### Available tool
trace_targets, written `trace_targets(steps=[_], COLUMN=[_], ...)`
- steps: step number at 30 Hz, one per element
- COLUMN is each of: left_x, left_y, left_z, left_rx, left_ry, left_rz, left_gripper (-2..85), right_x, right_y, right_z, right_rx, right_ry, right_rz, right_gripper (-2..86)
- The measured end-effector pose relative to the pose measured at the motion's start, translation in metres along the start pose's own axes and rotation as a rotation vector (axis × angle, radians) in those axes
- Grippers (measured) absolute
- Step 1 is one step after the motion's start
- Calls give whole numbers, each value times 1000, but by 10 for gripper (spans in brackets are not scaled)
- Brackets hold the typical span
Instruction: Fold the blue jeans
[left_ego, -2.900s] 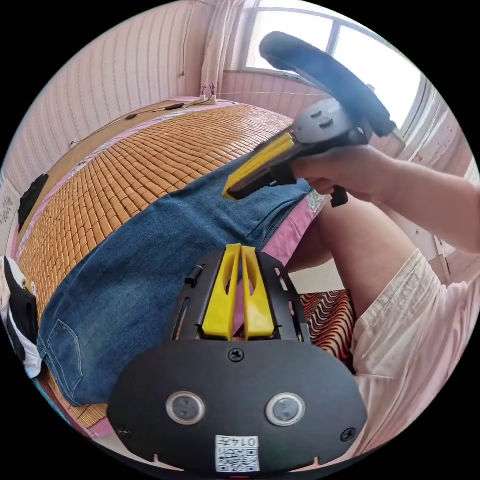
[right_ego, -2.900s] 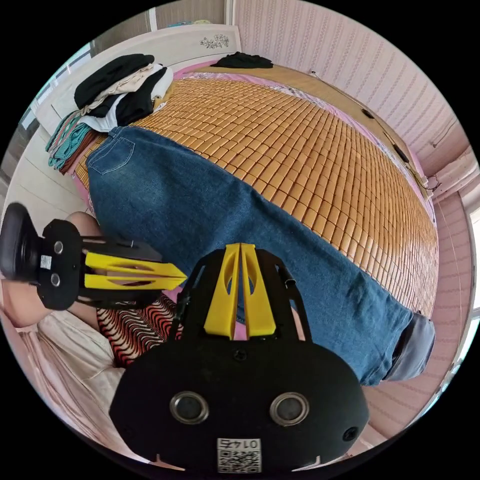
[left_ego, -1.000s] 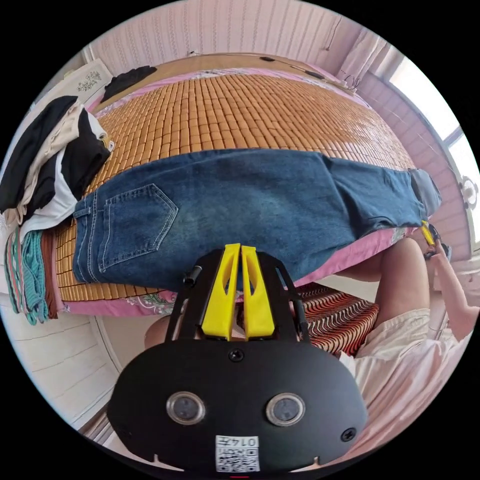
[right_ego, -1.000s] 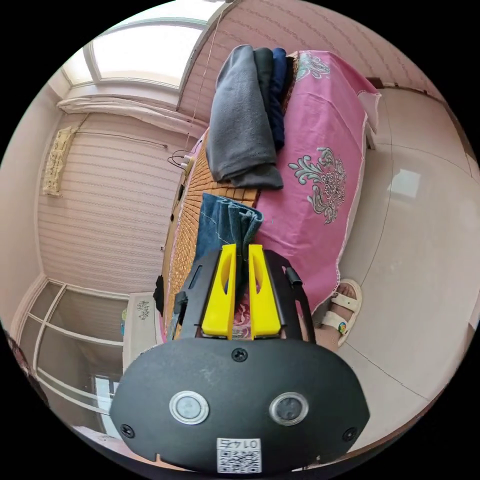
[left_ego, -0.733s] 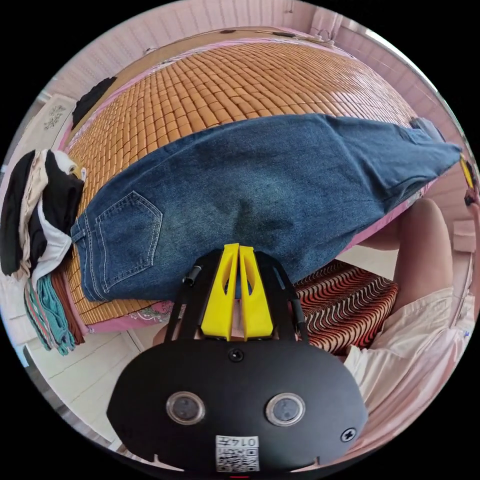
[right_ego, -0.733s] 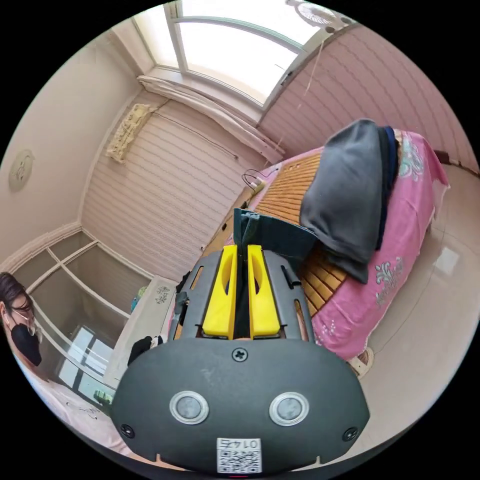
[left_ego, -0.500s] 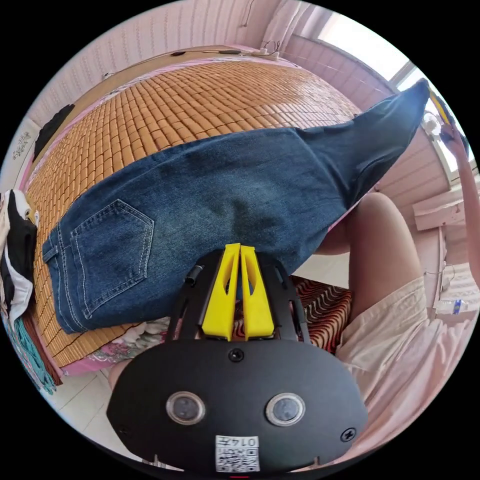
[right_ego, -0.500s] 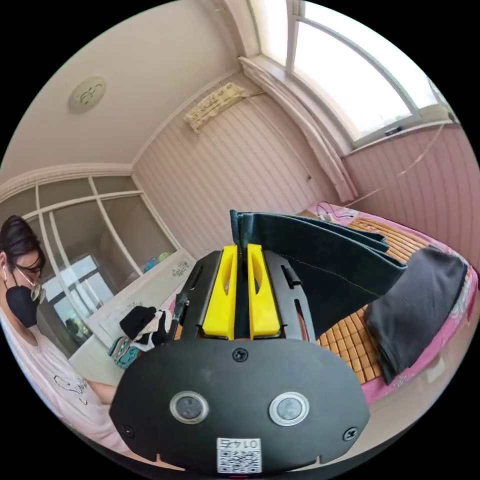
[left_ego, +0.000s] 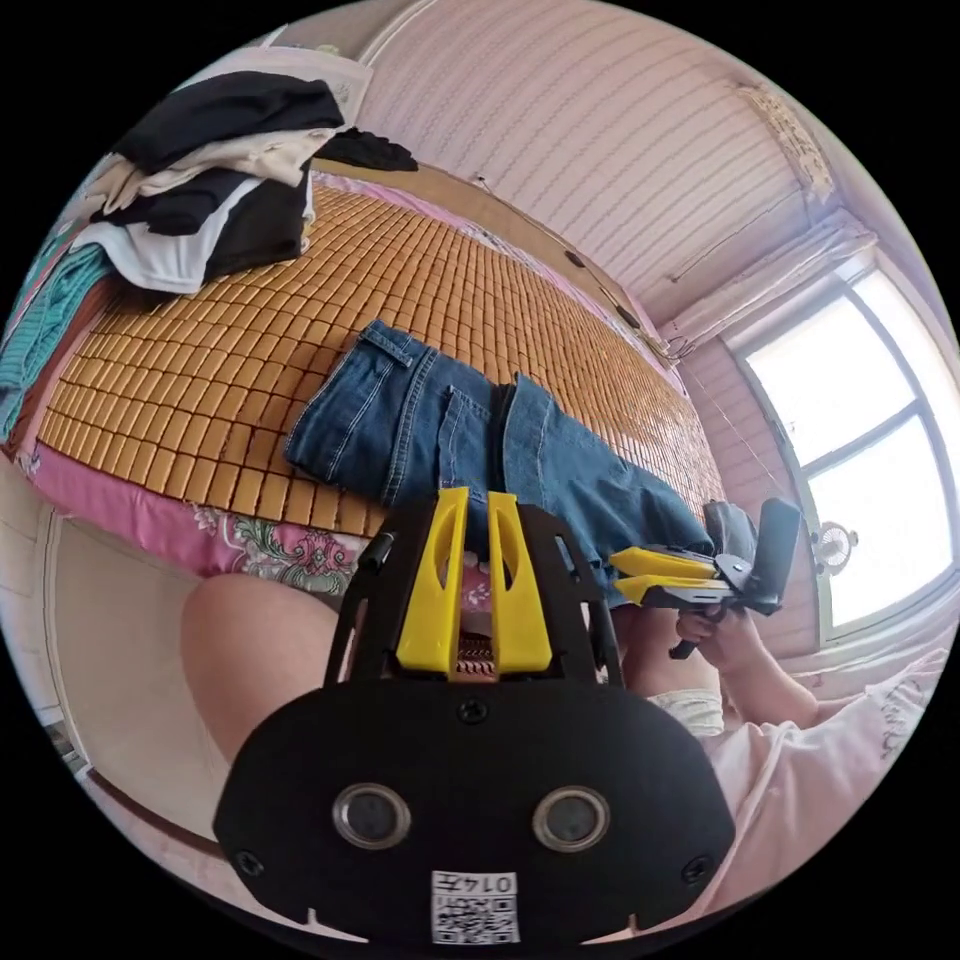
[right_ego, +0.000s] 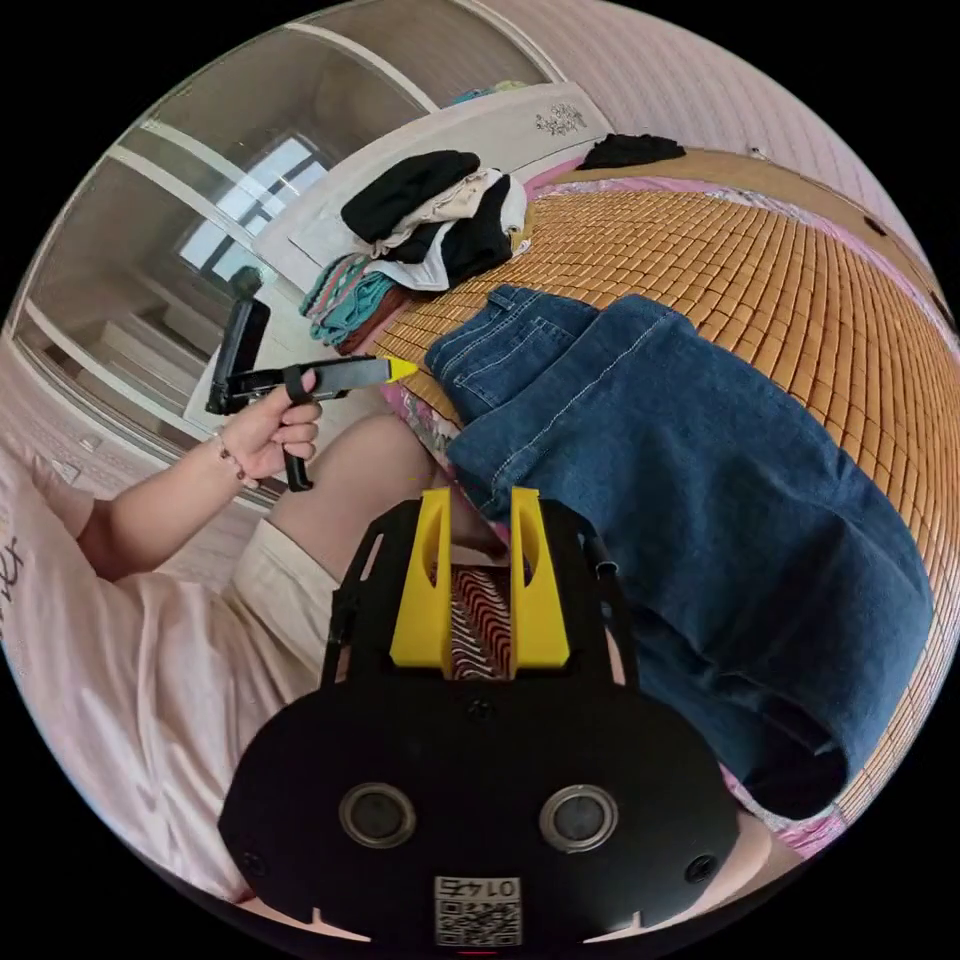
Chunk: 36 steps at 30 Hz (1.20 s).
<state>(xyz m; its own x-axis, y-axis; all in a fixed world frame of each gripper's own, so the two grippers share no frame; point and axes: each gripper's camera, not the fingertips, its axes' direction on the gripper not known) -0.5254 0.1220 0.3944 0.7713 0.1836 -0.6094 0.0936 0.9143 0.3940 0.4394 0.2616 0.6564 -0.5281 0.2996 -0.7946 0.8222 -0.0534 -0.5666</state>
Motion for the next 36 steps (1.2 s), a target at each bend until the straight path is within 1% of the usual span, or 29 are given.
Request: trace_targets(steps=[2, 5, 7, 9, 11, 12, 14, 15, 16, 17, 19, 22, 24, 25, 26, 27, 29, 30, 31, 32, 34, 36], left_x=[-5, 3, 12, 23, 36, 37, 36, 34, 31, 28, 21, 8, -1, -9, -19, -24, -39, -42, -42, -38, -28, -22], left_y=[-5, -18, -26, -33, -41, -43, -53, -56, -62, -69, -76, -81, -80, -77, -73, -71, -67, -66, -67, -68, -70, -71], left_z=[-1, 16, 31, 43, 54, 55, 57, 56, 53, 49, 43, 22, 5, -7, -16, -19, -20, -17, -12, -7, 2, 15], left_rx=[-25, -94, -141, -186, -206, -203, -225, -232, -250, -268, -287, -238, -196, -160, -134, -128, -162, -181, -204, -215, -249, -314], left_ry=[2, 45, 72, 62, -5, -27, -50, -47, -41, -26, 18, 130, 192, 229, 251, 259, 275, 288, 340, 364, 306, 248], left_rz=[16, 48, 73, 113, 167, 177, 161, 149, 132, 120, 87, 5, -53, -95, -147, -172, -221, -241, -253, -237, -187, -152], left_gripper=[50, 68, 79, 87, 90, 88, 81, 79, 72, 63, 48, 40, 49, 58, 66, 70, 89, 95, 108, 115, 120, 116], right_x=[-25, -54, -69, -81, -88, -89, -98, -100, -104, -107, -106, -93, -94, -102, -113, -118, -126, -124, -117, -111, -112, -121], right_y=[-2, -13, -21, -28, -34, -35, -39, -41, -43, -45, -47, -51, -52, -52, -53, -54, -55, -56, -58, -60, -62, -61], right_z=[10, 24, 39, 61, 94, 100, 113, 114, 116, 113, 106, 88, 82, 79, 81, 84, 98, 104, 114, 117, 115, 109], right_rx=[18, 24, -8, -67, -161, -178, -182, -182, -178, -148, -116, -50, -18, 9, -4, -26, -114, -144, -192, -183, -150, -97], right_ry=[175, 306, 319, 333, 416, 432, 465, 478, 513, 539, 493, 357, 340, 357, 358, 365, 337, 320, 291, 261, 244, 277], right_rz=[-79, -197, -250, -288, -298, -298, -296, -294, -285, -288, -256, -144, -143, -184, -268, -304, -388, -379, -340, -299, -266, -280], right_gripper=[100, 115, 124, 125, 116, 112, 92, 68, 19, 7, -2, -4, -3, -3, -3, -3, 0, 1, 4, 9, 20, 36])
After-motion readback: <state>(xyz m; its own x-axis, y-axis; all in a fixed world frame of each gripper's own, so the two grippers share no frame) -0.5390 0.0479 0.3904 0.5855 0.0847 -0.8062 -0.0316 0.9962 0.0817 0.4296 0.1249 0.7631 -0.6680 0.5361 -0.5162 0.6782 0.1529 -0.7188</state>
